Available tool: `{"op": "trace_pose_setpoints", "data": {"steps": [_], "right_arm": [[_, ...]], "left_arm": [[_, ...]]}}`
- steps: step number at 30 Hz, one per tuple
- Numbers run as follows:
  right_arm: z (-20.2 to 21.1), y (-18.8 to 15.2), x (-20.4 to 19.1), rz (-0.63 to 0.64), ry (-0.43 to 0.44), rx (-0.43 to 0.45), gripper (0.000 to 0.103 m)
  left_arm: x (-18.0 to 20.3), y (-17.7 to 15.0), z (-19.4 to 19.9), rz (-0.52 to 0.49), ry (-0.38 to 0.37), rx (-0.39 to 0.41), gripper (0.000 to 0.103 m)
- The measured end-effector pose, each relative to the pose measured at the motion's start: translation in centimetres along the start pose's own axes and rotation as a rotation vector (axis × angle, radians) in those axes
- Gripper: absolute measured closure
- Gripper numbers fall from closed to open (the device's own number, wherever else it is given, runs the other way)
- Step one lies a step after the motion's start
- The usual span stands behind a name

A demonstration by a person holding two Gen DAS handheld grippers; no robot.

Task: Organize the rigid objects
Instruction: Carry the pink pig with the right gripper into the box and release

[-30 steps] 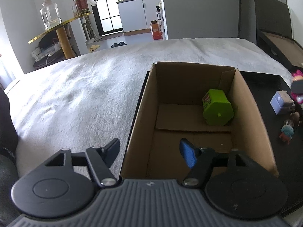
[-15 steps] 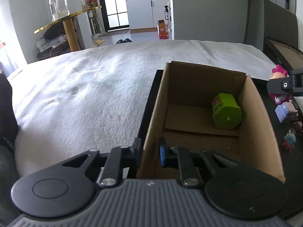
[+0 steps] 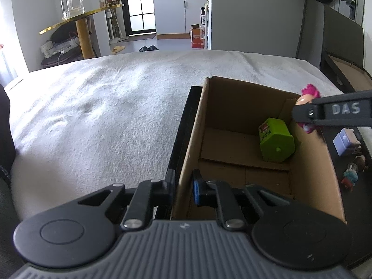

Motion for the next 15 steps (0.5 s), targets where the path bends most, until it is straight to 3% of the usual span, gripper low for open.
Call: {"op": "trace_pose_setpoints", "data": {"steps": [15], "right_arm": [[-1.2,-0.2,-1.7,0.0,0.046,-0.022,0.052]], "left_arm": [[-0.3,0.3,-0.3,0.02,-0.002,-0.013,0.088]]}}
Point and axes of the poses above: each gripper's, at about its wrist camera, not at the fingertips, and z roughly against the way its jaws point, x to its right, y to its top, the point moved 9 cm from there along -z, roughly the way its jaws point, and after that the axes turned 8 degrees about x, right-handed, at the moved point
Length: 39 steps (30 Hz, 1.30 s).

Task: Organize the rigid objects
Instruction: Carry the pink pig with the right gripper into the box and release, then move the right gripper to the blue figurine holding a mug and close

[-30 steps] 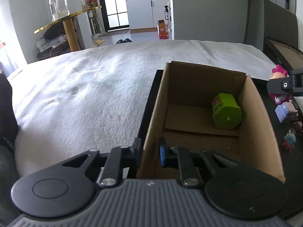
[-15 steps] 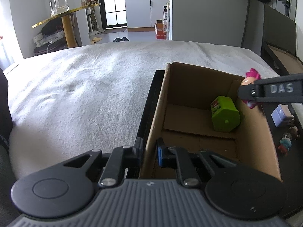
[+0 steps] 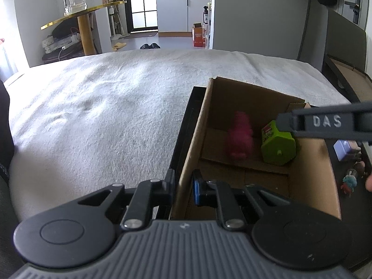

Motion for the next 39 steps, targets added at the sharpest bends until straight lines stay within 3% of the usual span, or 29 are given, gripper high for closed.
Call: {"op": "trace_pose_setpoints", "data": {"steps": [10,15,21,24,31,35,39], "right_arm": [[2.1,-0.6,1.3,-0.035,0.011,-0.014,0.052],[3.9,-0.6,3.3,-0.07,0.004,-0.003,0.047],[5.5,-1.6,5.9,-0.092,-0.036,-0.005,0.037],[6.2,-2.3,7.6,-0.114,-0.062,-0.006,0.037],[7.4,-3.6,10.4,-0.159,-0.1,-0.015,0.035],[7.8,-4.2,11.5,-0.171,-0.113,-0.019,0.028],[8.2,-4.9,12.3,-0.176,-0.126,-0.017,0.015]], "left_arm": [[0.1,0.2,0.1,-0.039,0.033,-0.037,0.08],[-0.1,0.6,0.5,-0.062,0.062,-0.024,0.061],[0.7,0.5,0.6,-0.131,0.094,-0.019,0.046],[1.4,0.4,0.7,-0.185,0.112,-0.004,0.044],[1.6,1.1,1.4,-0.16,0.099,0.018,0.044],[2.0,1.2,1.6,-0.146,0.071,0.01,0.044],[2.7,1.3,1.7,-0.185,0.075,0.003,0.043]]}}
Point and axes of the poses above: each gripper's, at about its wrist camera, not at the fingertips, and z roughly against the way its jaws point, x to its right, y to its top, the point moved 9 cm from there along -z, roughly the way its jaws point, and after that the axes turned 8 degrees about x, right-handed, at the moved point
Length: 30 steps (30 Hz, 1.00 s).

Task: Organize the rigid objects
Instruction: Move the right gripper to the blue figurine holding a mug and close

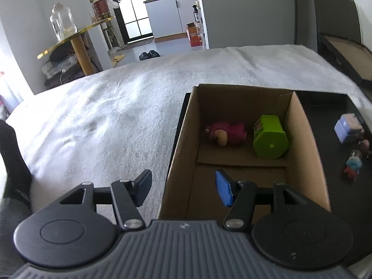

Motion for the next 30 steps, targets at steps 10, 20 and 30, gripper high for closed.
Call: {"op": "trace_pose_setpoints", "data": {"steps": [10,20,30], "right_arm": [[-0.1,-1.2,2.5,-0.028,-0.022,-0.023,0.008],[-1.3,-2.5,4.8,-0.052,-0.042,-0.047,0.008],[-3.8,-3.5,6.0,-0.139,-0.048,-0.086,0.016]], "left_arm": [[0.8,0.5,0.8,-0.045,0.043,0.022,0.02],[0.7,-0.1,-0.3,-0.035,0.063,-0.011,0.018],[0.8,-0.6,-1.2,-0.052,0.076,-0.034,0.018]]}}
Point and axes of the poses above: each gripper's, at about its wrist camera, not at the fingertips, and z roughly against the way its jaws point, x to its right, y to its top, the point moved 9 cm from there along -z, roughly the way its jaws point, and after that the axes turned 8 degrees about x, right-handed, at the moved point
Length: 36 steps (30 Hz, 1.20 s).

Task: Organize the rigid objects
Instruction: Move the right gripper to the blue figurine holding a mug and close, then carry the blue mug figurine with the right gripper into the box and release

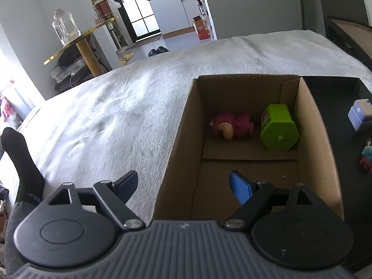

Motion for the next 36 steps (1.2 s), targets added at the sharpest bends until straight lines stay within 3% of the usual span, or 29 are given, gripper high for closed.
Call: {"op": "trace_pose_setpoints", "data": {"steps": [8,11,14,23,26,28,29,36], "right_arm": [[-2.1,-0.2,-0.3,-0.016,-0.016,-0.014,0.017],[-2.9,0.0,-0.2,-0.013,-0.049,-0.01,0.017],[-3.8,0.2,-0.2,-0.013,-0.068,-0.014,0.024],[-5.6,0.1,-0.3,-0.012,-0.126,-0.023,0.024],[-5.9,-0.7,-0.3,0.044,-0.156,-0.06,0.031],[-5.5,-1.0,-0.2,0.07,-0.156,-0.053,0.042],[-5.1,-1.0,-0.1,0.071,-0.152,-0.048,0.054],[-3.5,-1.5,0.5,0.058,-0.141,-0.061,0.054]], "left_arm": [[-0.1,-0.2,-0.7,0.01,0.008,-0.01,0.018],[-0.1,-0.2,-0.9,0.01,0.01,-0.008,0.018],[-0.1,-0.4,-1.0,0.014,0.007,-0.013,0.018],[-0.2,-0.4,-1.1,0.019,0.009,-0.015,0.018],[-0.4,-0.4,-1.1,0.023,0.012,-0.014,0.018],[-0.5,-0.4,-1.1,0.028,0.014,-0.016,0.018],[-0.5,-0.5,-1.1,0.03,0.015,-0.018,0.018],[-0.4,-0.8,-1.1,0.025,0.006,-0.024,0.018]]}}
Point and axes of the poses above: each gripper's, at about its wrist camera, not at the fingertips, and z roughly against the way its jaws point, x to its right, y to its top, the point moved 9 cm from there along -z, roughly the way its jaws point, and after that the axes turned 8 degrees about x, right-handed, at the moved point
